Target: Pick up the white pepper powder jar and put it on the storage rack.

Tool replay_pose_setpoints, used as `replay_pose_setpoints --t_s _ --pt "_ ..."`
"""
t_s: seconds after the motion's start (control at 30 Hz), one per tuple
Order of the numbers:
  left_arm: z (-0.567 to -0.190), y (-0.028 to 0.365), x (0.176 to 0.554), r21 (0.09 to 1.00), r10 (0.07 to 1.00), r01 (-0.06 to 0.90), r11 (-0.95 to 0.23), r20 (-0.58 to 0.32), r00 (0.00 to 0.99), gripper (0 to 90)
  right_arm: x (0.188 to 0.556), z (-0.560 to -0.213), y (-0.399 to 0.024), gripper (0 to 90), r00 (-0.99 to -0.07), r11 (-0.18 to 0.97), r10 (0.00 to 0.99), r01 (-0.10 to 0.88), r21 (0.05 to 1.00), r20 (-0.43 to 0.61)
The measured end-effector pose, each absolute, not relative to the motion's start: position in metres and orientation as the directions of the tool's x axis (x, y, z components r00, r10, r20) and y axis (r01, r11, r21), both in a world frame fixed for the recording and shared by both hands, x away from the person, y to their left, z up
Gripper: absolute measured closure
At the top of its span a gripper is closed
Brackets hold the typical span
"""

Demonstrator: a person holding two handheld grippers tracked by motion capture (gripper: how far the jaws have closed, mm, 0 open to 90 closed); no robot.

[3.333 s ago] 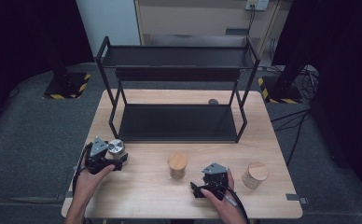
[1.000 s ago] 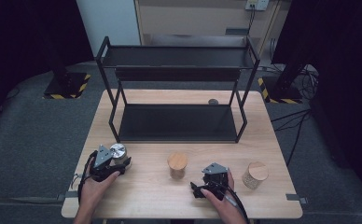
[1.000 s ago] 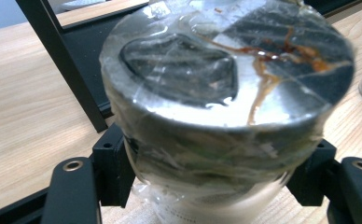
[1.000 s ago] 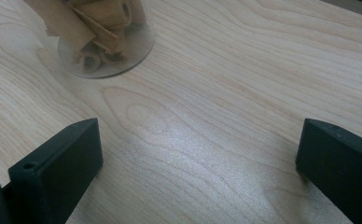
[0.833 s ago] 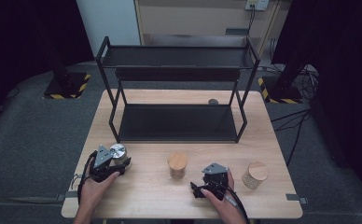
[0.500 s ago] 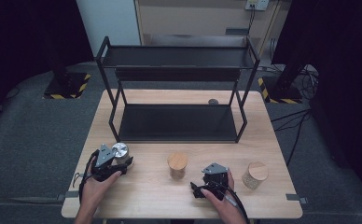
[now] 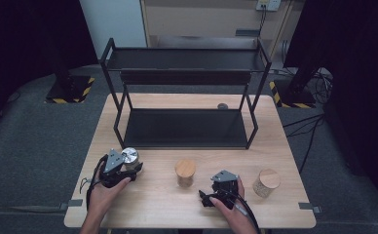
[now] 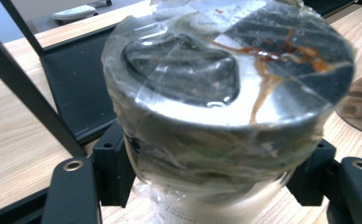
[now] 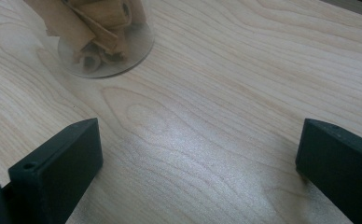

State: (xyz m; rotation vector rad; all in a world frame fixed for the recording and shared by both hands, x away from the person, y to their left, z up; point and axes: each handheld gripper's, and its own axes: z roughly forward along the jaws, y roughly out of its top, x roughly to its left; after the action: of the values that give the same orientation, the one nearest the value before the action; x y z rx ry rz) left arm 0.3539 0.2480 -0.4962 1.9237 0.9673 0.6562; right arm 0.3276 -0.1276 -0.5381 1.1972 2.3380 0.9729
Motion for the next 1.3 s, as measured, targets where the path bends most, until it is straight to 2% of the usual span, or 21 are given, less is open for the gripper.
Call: replay_pose_setpoints --t_s 1.3 --pt "-0.490 0.225 0.384 0.865 0.790 0.350 -0.361 0.083 0.607 29.7 0.328 -0.538 -0.128 0.4 -0.588 0.411 0.809 0.577 0.706 0.009"
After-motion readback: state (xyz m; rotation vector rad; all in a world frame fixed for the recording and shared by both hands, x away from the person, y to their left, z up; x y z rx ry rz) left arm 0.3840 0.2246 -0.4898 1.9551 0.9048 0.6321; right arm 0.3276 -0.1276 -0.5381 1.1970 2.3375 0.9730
